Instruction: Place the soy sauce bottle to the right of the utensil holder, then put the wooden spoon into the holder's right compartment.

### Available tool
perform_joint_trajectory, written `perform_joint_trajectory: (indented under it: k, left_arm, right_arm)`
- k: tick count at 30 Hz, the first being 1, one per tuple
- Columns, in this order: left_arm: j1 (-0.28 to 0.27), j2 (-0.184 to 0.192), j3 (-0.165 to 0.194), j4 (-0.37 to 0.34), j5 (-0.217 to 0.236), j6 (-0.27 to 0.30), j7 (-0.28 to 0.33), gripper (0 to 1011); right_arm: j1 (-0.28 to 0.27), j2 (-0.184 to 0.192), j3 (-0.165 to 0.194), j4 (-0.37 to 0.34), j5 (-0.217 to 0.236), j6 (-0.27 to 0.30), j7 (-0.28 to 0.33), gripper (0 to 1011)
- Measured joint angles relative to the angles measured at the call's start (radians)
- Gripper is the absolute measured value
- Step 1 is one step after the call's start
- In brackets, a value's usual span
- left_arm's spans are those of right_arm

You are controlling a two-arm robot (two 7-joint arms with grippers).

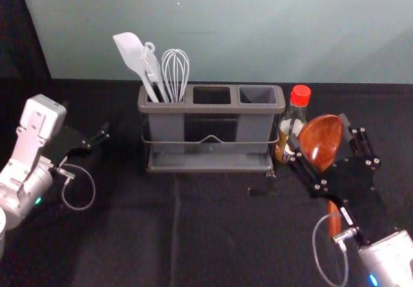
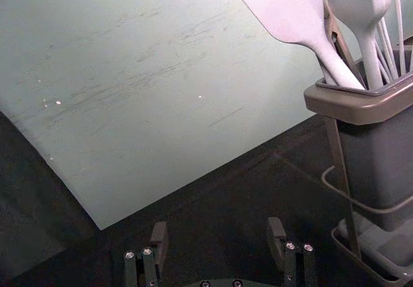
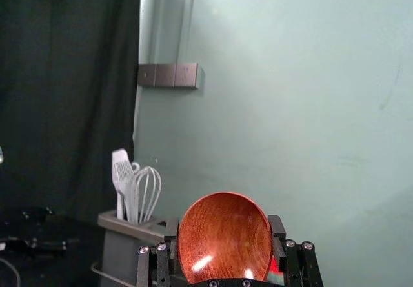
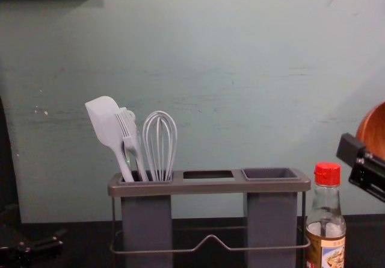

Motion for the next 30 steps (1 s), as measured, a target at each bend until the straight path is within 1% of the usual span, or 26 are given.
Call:
perform_joint_trajectory:
  k: [3, 24, 27, 30]
  left_arm:
    - [0.0, 0.0, 0.0, 0.0, 0.0, 0.0, 0.0, 1005]
    - [0.0, 0.0, 0.0, 0.0, 0.0, 0.0, 0.0, 1005]
    - [0.0, 0.0, 0.0, 0.0, 0.0, 0.0, 0.0, 1005]
    - [0.0, 0.0, 0.0, 0.0, 0.0, 0.0, 0.0, 1005]
  right_arm:
    - [0.003, 0.0, 0.004, -0.001, -0.001, 0.023, 0.003, 839]
    - [0.002, -0.001, 0.002, 0.002, -0.001, 0.009, 0.007, 839]
    - [0.016, -0.008, 0.002, 0.02, -0.002, -0.005, 0.014, 839]
    - [0.073, -0.019, -0.005, 0.065, -0.003, -0.027, 0.032, 839]
